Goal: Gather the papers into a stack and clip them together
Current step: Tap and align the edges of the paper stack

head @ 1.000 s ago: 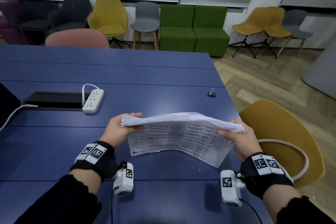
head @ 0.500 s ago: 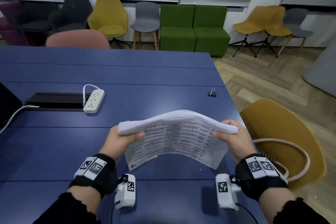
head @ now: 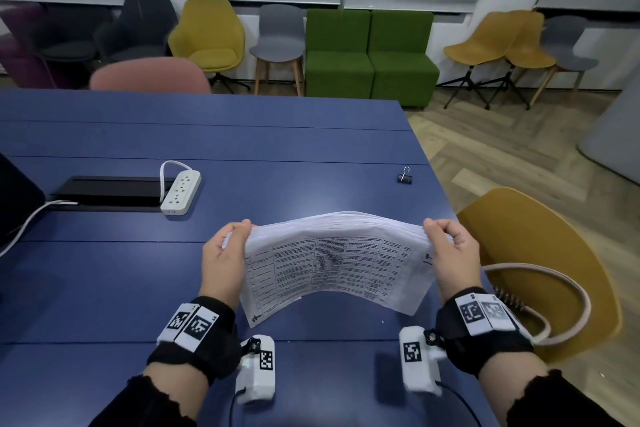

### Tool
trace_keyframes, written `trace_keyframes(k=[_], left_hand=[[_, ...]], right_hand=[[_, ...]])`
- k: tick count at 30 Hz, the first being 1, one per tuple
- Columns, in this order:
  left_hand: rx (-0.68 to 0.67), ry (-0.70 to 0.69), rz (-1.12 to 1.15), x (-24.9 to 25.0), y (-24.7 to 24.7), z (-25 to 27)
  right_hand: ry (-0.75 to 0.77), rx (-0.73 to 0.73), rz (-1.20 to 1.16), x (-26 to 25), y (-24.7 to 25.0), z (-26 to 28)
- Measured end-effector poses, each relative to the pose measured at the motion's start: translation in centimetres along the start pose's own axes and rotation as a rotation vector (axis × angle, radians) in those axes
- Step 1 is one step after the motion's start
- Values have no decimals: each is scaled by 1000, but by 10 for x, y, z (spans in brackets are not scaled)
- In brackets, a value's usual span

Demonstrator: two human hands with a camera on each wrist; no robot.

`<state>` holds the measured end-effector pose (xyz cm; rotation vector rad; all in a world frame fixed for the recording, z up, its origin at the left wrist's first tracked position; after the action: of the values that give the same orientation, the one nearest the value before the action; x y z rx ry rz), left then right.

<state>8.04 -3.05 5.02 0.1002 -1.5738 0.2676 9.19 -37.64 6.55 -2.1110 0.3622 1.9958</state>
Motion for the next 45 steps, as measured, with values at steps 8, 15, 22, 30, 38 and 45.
trace_keyframes(k=[8, 15, 22, 30, 38, 45], left_hand=[[-193, -6, -125, -12, 5, 0], [-239, -98, -109, 1, 6, -6], [-240, 48, -57, -22, 9, -4], [-300, 74, -75, -32, 10, 0], [-169, -203, -490, 43, 11, -5], [-536, -576, -1375, 74, -126, 33]], right_hand=[[-40, -242, 52, 13, -3, 4], [2, -250, 28, 7, 1, -2], [-38, -291, 21, 21, -2, 1], [-86, -342, -29, 37, -2, 4], [-95, -347, -31, 41, -3, 1], [-101, -325, -48, 44, -1, 2]])
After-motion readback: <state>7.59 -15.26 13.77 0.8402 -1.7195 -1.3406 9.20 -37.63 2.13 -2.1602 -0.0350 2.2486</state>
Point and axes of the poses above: each hand's wrist, its own z-axis away from the middle knuckle, its own y-axis out of the back of the hand, x = y × z, the point moved 7 cm from there along -z, towards the middle knuckle, and after that the axes turned 7 degrees about -x, right-handed, at the moved point
